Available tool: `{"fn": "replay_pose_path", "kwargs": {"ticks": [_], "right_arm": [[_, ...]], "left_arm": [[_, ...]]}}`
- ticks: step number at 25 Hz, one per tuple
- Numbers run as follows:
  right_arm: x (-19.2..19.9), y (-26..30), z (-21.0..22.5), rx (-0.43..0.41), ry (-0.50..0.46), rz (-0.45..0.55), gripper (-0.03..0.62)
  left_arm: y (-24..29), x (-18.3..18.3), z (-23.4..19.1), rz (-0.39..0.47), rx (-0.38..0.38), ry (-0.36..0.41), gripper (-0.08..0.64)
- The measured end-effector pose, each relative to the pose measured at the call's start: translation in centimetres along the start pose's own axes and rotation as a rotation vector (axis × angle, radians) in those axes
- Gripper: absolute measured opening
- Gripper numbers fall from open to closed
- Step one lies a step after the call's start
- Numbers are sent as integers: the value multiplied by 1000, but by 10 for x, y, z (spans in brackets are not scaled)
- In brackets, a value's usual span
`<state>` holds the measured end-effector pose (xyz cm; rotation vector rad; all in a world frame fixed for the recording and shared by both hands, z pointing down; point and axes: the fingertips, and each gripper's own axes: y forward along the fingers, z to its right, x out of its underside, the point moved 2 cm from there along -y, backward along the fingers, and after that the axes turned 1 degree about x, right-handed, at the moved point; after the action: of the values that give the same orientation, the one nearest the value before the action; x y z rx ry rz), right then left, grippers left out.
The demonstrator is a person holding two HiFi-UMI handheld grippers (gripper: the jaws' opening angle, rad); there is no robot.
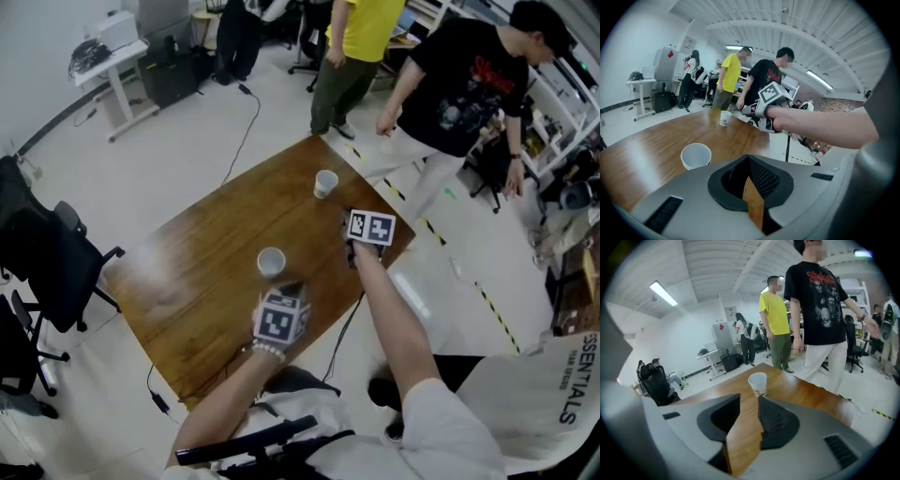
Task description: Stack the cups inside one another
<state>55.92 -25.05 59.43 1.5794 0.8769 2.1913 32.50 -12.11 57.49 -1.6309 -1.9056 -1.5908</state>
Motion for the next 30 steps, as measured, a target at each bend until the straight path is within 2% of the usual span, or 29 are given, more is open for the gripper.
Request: {"fn": "replay_pose_path", "kwargs": {"ticks": [3, 7, 13, 20, 22, 25, 30], "right_arm": [[-15, 22, 13, -8, 20, -7, 133], [-34, 53, 33, -1, 40, -28, 156], [-49, 97, 51, 5, 27, -71, 158], [-49, 137, 57, -4, 25, -125, 158], [-45, 146, 56, -6, 24, -141, 138], [-46, 155, 57, -12, 33, -153, 158], [-44, 165, 58, -16, 37, -174, 148]], "left_arm": [[17, -7, 4, -11, 4, -7, -3], [34, -12, 8, -35, 7, -4, -3], [59, -10, 6, -73, 2, -18, -3], [80, -3, 7, -117, 7, -35, -3], [86, -1, 5, -147, -5, -44, -3], [99, -2, -1, -184, -27, -62, -3], [112, -5, -6, -221, -46, -110, -2]]}}
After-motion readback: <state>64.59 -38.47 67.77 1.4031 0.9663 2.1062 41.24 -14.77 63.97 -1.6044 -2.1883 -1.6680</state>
